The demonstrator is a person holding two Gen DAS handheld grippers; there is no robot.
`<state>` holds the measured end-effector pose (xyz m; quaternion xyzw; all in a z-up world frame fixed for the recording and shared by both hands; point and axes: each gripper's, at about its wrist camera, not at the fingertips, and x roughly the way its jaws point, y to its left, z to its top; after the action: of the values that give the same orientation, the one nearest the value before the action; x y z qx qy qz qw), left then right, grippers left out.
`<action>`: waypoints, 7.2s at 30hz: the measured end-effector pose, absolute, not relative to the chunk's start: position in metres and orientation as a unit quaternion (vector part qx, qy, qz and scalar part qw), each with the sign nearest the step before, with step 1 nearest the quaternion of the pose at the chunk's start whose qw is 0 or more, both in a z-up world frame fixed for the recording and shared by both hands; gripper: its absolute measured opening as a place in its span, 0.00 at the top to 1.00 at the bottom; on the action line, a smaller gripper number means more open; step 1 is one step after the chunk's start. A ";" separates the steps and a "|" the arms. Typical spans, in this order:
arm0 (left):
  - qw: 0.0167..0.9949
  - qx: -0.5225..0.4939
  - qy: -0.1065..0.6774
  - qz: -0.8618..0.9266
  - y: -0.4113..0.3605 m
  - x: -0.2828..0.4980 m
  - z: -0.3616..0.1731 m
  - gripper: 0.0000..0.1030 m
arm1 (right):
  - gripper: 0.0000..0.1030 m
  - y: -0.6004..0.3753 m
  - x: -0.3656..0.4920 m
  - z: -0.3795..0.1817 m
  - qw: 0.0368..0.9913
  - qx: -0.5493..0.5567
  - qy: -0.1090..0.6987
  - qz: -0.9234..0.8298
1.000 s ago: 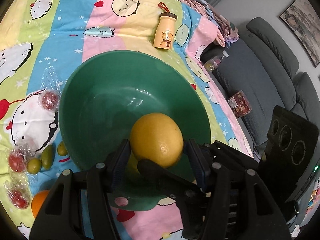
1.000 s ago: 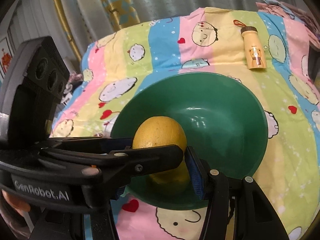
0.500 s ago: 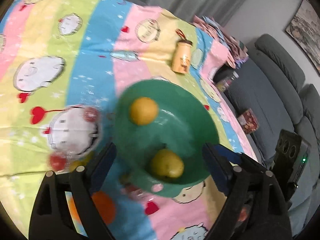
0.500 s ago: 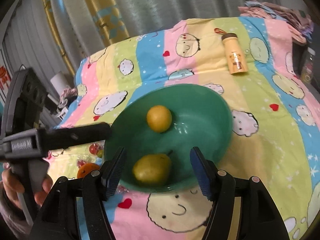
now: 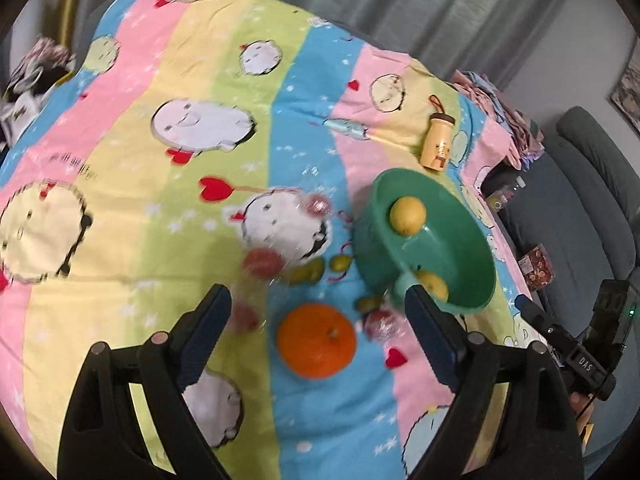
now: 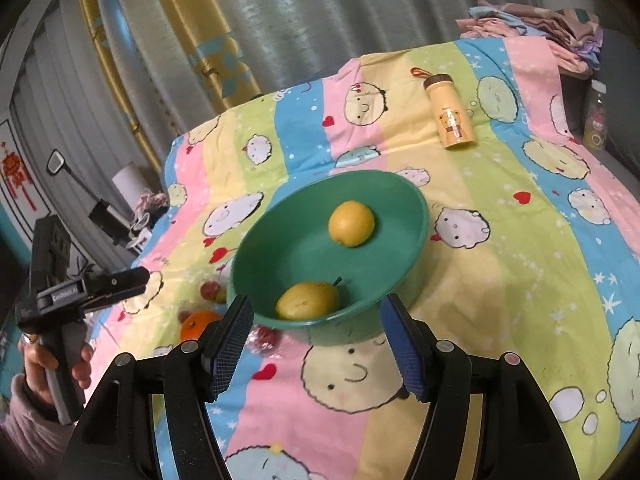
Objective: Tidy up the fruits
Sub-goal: 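Move the left gripper back to the large orange, then close the left gripper around the orange and lift it, then carry the orange over the green bowl and open the left gripper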
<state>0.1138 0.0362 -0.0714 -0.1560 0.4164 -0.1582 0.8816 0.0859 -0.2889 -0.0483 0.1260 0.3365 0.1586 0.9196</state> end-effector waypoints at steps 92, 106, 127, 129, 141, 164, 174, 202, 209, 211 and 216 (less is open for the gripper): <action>0.847 -0.157 0.451 -0.234 0.013 0.123 -0.140 0.30 | 0.35 -0.107 0.126 -0.128 0.866 -0.026 0.428 0.258; 0.852 -0.142 0.450 -0.228 0.011 0.120 -0.139 0.33 | 0.36 -0.107 0.124 -0.128 0.867 -0.024 0.424 0.260; 0.863 -0.118 0.436 -0.228 0.003 0.096 -0.115 0.33 | 0.37 -0.115 0.100 -0.107 0.874 -0.015 0.404 0.269; 0.864 -0.116 0.432 -0.229 0.003 0.091 -0.110 0.33 | 0.37 -0.117 0.096 -0.103 0.876 -0.013 0.400 0.270; 0.879 -0.097 0.403 -0.235 -0.006 0.068 -0.080 0.33 | 0.37 -0.125 0.071 -0.073 0.891 -0.019 0.363 0.272; 0.891 -0.049 0.375 -0.251 -0.047 0.048 -0.044 0.33 | 0.37 -0.163 0.045 -0.044 0.914 0.006 0.312 0.259; 0.890 -0.036 0.369 -0.266 -0.068 0.054 -0.038 0.33 | 0.37 -0.180 0.047 -0.039 0.923 0.016 0.296 0.244; 0.873 -0.039 0.382 -0.300 -0.106 0.135 -0.039 0.32 | 0.37 -0.218 0.110 -0.035 0.935 0.025 0.284 0.211; 0.858 -0.071 0.401 -0.313 -0.121 0.171 -0.034 0.31 | 0.39 -0.233 0.140 -0.022 0.935 0.019 0.290 0.201; 0.855 -0.070 0.403 -0.318 -0.125 0.177 -0.036 0.37 | 0.41 -0.236 0.148 -0.023 0.934 0.017 0.295 0.201; 0.848 -0.067 0.415 -0.324 -0.135 0.189 -0.048 0.48 | 0.51 -0.234 0.168 -0.034 0.928 0.017 0.321 0.190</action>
<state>0.1894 -0.1349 -0.0477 -0.0668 0.4148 -0.3241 0.8476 0.1676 -0.2342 -0.0340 0.0171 0.3206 0.1899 0.9278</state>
